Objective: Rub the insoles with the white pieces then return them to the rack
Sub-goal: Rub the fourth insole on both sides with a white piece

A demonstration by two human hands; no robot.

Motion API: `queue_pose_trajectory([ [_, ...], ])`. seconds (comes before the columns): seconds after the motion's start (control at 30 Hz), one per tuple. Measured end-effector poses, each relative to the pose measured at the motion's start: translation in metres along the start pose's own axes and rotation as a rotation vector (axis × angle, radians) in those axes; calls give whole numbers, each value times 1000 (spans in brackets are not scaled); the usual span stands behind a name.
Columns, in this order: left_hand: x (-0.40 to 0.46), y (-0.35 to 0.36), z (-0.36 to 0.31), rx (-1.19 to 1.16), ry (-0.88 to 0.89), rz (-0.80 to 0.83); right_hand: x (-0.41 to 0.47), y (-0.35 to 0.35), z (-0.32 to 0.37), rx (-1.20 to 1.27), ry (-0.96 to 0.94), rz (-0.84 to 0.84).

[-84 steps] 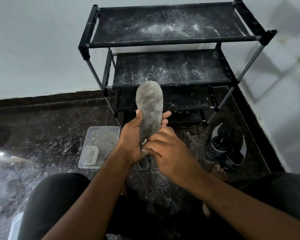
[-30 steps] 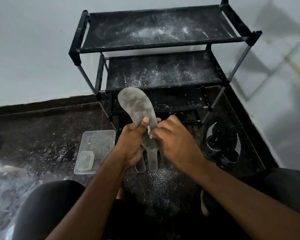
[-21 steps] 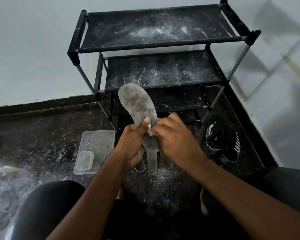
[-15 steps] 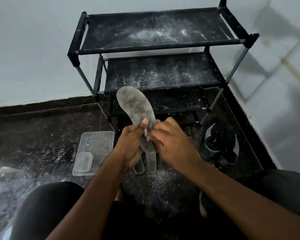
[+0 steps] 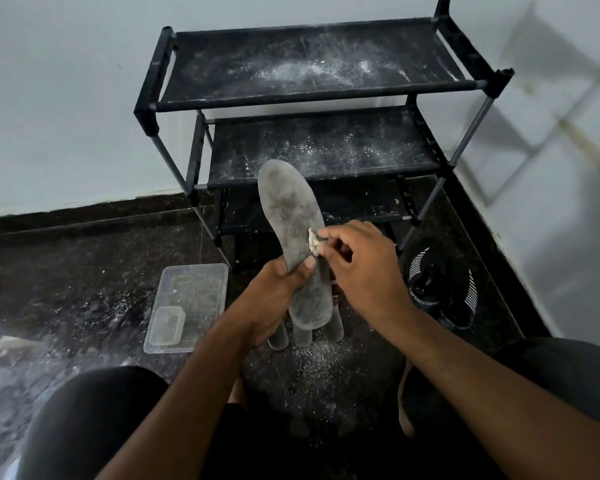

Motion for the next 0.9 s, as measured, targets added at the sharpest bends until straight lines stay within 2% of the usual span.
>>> queue_pose_trajectory([
  [0.1, -1, -2, -3, -4, -8, 7, -3, 4, -1, 44, -9, 107],
  [0.2, -3, 0, -11, -260, -81, 63, -5, 9, -2, 65, -2, 227],
  [0.27, -2, 0, -11, -324, -105, -20, -7, 12, 0, 34, -52, 306],
  [0.33, 1, -1, -6, -233, -75, -117, -10, 13, 2, 22, -105, 351],
  [0.43, 2, -1, -3, -173, -64, -164, -5, 8, 0, -63, -124, 311],
  [0.57, 0, 3, -6, -158, -48, -123, 4, 1, -7, -134, -71, 178],
  [0.7, -2, 2, -5, -126, -52, -140, -11, 10, 2, -116, -153, 306],
  [0.83, -3, 0, -7, -164, -74, -96, 2, 1, -9, -199, -62, 163],
  [0.9, -4, -1, -7, -177, -75, -77, 2, 0, -8, -148, -54, 170],
])
Point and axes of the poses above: each hand's wrist, its own x-axis towards the middle knuckle, its own y-axis out of the palm, z = x × y, the point moved 1 cm from there along x, towards the middle knuckle, and after that the axes turned 5 degrees about -z, right-handed, at the moved point
